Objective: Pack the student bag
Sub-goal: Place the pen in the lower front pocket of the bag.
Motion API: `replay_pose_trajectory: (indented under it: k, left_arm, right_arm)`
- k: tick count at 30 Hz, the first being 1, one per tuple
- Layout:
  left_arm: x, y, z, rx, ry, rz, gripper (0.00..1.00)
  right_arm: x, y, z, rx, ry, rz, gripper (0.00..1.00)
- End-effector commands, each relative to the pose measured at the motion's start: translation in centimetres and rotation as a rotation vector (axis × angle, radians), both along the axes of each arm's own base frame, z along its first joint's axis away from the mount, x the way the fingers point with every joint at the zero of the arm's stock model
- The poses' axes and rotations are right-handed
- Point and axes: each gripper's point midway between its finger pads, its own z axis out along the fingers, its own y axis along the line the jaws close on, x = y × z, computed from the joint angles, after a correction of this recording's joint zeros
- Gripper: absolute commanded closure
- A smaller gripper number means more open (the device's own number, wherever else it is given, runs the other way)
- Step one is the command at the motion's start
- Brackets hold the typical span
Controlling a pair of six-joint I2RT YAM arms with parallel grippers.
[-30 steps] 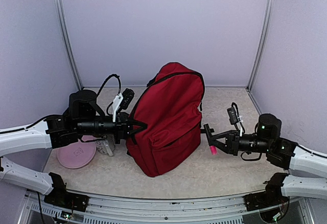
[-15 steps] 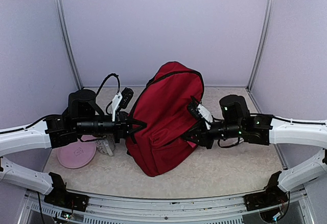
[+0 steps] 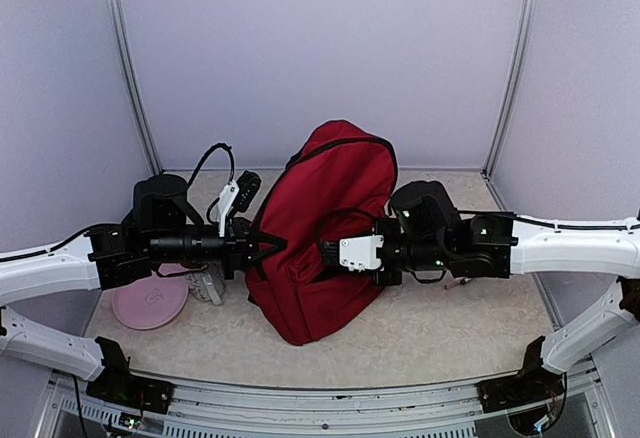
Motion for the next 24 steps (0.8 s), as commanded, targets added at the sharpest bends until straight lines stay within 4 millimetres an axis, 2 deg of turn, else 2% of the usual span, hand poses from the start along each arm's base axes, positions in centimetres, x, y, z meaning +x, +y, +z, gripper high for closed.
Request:
replay_pose_trajectory:
  k: [1,5,8,10,14,18,22,23,24]
  left_arm:
    - [0.1,-0.3,1.4,-0.026,-0.032,-0.014,1.00]
    - [0.1,-0.3,1.4,-0.026,-0.030,-0.016,1.00]
    - [0.1,-0.3,1.4,-0.028,-0.032,-0.017,1.00]
    - [0.1,-0.2,1.4,-0.028,-0.031,-0.017,1.00]
    - [0.0,-0.3,1.4,-0.028,-0.028,-0.020,1.00]
    - [-0.1,-0.3,1.5,-0.031,-0.028,-0.023,1.00]
    - [-0.2,-0.3,1.6,-0.033,-0.029,-0.025,1.00]
    - [-0.2,-0.3,1.7,-0.035,-0.030,-0.026,1.00]
    - [-0.2,-0.3,1.7,-0.035,-0.030,-0.026,1.00]
  right_arm:
    - [0.5,0.2,-0.1,-0.233,-0.393,0.168,1.00]
    - [0.2,0.3,0.2,-0.324,-0.602,0.295,1.00]
    - [1.1,-0.1,-1.2,-0.457,-0.710,0.340,1.00]
    - [1.6,0.1,-1.8,-0.523,-0.733,0.362,1.00]
    - [2.3,0.7,-1.6,-0.583,-0.784,0.396,1.00]
    - [2.9,0.0,-2.8,-0.725,-0.854,0.444,1.00]
    - [3.0,0.1,-2.7,-0.757,-0.853,0.460,1.00]
    - [3.0,0.4,-2.3,-0.743,-0.860,0.458,0.94]
    - [3.0,0.6,-2.0,-0.729,-0.864,0.453,0.84]
